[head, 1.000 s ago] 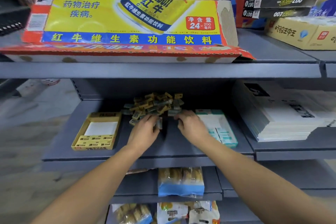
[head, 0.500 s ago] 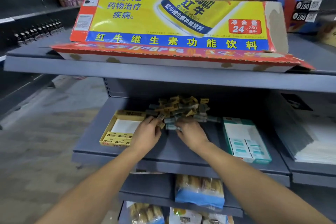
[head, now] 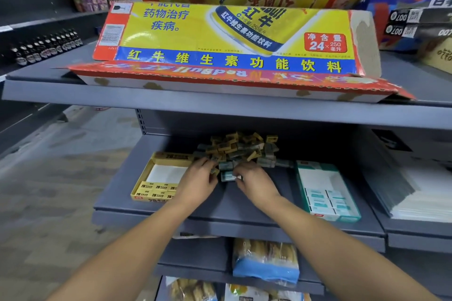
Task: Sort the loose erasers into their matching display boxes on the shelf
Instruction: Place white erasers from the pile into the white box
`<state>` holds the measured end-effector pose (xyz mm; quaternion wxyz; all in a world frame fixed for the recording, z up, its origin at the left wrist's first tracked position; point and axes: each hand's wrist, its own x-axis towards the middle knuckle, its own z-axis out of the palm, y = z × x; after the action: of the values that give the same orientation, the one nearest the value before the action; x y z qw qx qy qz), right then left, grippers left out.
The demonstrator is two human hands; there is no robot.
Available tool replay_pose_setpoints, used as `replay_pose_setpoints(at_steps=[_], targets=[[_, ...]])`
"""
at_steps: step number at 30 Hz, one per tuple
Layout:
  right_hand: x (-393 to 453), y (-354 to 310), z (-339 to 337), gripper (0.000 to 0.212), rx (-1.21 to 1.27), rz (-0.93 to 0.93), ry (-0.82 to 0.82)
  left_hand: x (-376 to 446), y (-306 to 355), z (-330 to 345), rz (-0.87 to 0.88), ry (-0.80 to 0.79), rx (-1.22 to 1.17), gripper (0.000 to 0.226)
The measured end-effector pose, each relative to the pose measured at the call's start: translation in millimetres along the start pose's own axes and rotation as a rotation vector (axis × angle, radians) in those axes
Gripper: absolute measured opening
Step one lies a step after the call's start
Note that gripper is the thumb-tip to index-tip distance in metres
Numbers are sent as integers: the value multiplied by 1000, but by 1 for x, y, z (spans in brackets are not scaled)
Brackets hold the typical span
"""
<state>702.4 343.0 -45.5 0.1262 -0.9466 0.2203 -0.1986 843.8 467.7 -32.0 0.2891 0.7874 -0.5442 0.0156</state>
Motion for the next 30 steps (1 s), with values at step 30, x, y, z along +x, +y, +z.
replay_pose_setpoints(at_steps=[30], targets=[[-25,1,-43,51,678,394,70,-2,41,12,122,1,-64,40]])
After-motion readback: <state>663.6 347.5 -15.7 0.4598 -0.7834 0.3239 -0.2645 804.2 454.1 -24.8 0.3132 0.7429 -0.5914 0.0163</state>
